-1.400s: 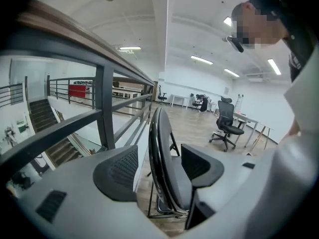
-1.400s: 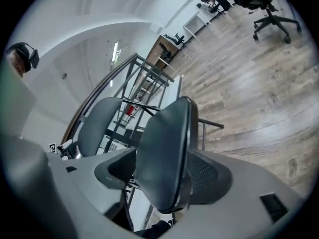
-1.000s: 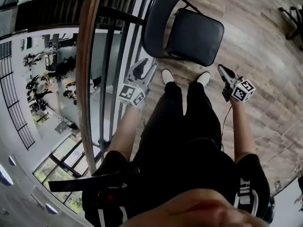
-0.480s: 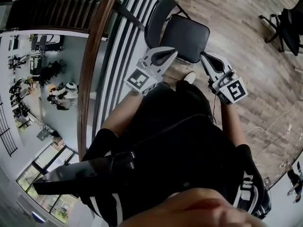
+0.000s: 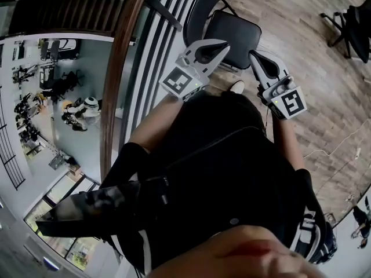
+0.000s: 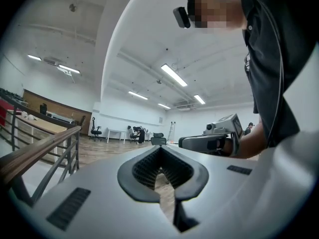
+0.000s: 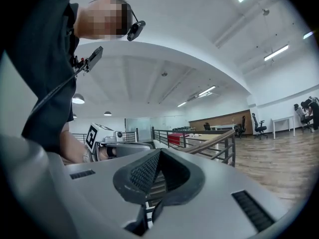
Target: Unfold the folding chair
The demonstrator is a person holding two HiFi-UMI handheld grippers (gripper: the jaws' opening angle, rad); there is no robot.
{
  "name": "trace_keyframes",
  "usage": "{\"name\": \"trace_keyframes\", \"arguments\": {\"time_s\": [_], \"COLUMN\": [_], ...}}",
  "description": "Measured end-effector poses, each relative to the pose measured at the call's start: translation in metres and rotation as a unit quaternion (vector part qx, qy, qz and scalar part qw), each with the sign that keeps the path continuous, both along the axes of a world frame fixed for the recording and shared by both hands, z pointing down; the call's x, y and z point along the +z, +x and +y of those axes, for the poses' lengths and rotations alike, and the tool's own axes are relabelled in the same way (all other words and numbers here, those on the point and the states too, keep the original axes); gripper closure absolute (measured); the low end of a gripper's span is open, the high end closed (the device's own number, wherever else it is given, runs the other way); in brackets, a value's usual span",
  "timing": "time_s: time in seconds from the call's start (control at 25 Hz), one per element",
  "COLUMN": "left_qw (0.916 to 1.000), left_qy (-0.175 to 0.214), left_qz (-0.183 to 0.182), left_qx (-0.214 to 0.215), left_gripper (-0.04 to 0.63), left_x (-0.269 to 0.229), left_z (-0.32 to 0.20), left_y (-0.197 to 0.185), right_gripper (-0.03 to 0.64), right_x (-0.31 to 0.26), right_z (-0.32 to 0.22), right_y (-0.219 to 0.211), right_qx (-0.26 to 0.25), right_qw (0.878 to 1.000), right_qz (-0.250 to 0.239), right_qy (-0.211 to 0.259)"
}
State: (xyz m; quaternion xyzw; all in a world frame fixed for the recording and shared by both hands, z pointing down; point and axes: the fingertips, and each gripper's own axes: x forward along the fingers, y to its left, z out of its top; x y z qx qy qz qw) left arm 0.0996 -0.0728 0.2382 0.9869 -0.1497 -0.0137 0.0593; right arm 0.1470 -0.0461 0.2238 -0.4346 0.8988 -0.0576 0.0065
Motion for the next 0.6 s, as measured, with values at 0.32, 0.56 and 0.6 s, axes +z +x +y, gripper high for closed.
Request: {"name": "trace_keyframes", "arguments": {"time_s": [0.32,0.56,0.6], "left_qw": [1.0,1.0,1.0], "left_qy": [0.002,0.006,0.005], "left_qz": [0.003,0.002,0.002], "left_qx": [0.004,-0.001,-0.002], "left_gripper": [0.592,0.592,0.592], "left_x": [-0.002,-0.002,-0.003], "left_z": [0.006,0.012,0.012], "left_y": [0.002,0.003,0.003], "right_gripper": [0.609,0.609,0.609], "right_x": [0.001,0.002,0.002], "right_z": [0.001,0.008,0.008], "right_y": [-0.004,-0.005,-0.005], "right_qx": [-0.003,-0.009,-0.01], "right_qw": [1.0,1.0,1.0], "right_qz": [-0.002,-0.002,-0.001], "right_qy": [0.002,0.002,0.002]}}
